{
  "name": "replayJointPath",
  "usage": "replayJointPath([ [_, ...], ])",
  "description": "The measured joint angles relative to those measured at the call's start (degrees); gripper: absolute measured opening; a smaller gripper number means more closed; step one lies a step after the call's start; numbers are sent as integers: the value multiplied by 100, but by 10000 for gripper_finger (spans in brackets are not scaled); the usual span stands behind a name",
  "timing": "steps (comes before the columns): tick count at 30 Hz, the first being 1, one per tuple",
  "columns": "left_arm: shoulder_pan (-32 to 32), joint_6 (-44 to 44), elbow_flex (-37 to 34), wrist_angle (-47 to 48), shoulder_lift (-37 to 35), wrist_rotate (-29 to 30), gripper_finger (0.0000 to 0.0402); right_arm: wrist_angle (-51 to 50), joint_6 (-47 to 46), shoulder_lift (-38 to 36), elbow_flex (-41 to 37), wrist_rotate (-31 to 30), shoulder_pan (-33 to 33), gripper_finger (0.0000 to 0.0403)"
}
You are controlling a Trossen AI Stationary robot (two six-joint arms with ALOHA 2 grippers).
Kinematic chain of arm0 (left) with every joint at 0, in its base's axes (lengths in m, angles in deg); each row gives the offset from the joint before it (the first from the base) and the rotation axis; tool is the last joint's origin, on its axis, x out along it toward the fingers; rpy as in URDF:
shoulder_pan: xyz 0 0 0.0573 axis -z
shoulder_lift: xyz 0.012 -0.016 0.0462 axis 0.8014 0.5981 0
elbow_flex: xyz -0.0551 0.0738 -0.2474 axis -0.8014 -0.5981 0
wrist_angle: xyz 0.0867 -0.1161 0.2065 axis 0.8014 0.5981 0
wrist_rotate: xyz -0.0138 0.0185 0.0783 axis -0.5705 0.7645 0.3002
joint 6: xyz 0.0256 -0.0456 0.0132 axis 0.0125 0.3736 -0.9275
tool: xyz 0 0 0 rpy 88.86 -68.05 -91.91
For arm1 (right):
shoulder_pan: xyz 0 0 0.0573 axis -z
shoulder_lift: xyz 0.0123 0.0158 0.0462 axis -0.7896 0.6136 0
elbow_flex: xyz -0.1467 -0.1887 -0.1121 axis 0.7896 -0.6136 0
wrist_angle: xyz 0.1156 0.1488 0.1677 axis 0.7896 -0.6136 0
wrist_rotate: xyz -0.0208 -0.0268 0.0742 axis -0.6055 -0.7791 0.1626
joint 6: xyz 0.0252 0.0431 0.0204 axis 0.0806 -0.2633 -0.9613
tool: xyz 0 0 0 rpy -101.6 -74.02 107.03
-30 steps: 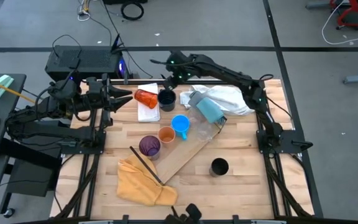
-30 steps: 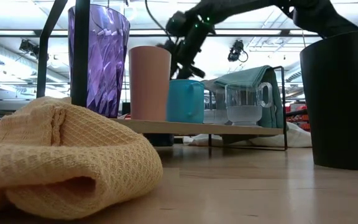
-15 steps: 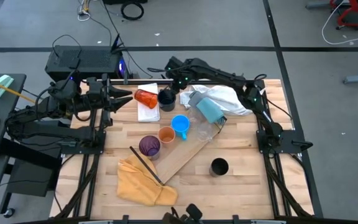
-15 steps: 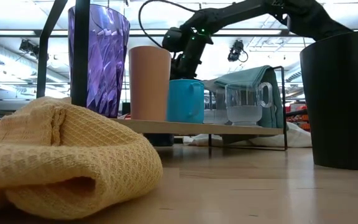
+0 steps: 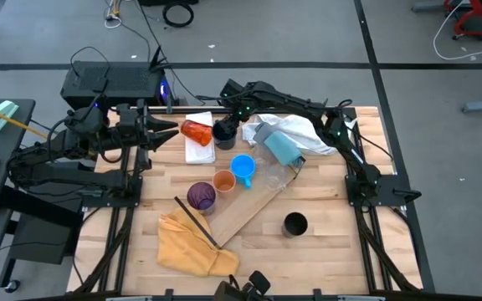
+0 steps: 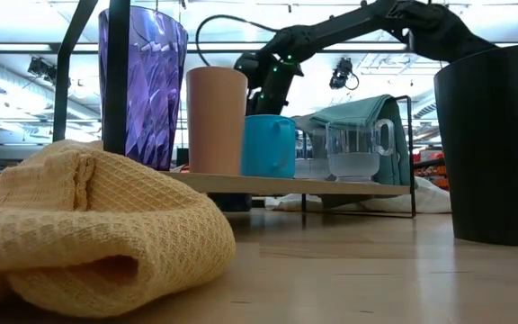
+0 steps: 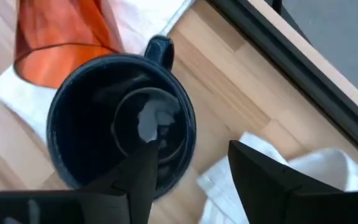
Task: Stack small to large cups/mugs on shelf
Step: Put the dark blue mug on the shelf
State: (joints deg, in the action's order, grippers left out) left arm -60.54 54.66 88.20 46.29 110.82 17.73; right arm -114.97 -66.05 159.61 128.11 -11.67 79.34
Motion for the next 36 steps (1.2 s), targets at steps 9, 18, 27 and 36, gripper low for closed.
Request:
replayJointPath([
  [9, -2, 3, 0, -1, 0, -4, 100, 102, -149, 160, 2, -43, -32, 206],
  [18, 1, 90, 0, -2, -1, -47, 99, 41, -172, 464, -7, -6, -80, 191],
  [27, 0, 144, 0, 34, -2, -57, 102, 71, -78, 404, -3, -17, -45, 20],
  [36, 0, 99, 0, 42, -2, -52, 101, -209, 80, 265, 282, -152, 14, 17],
])
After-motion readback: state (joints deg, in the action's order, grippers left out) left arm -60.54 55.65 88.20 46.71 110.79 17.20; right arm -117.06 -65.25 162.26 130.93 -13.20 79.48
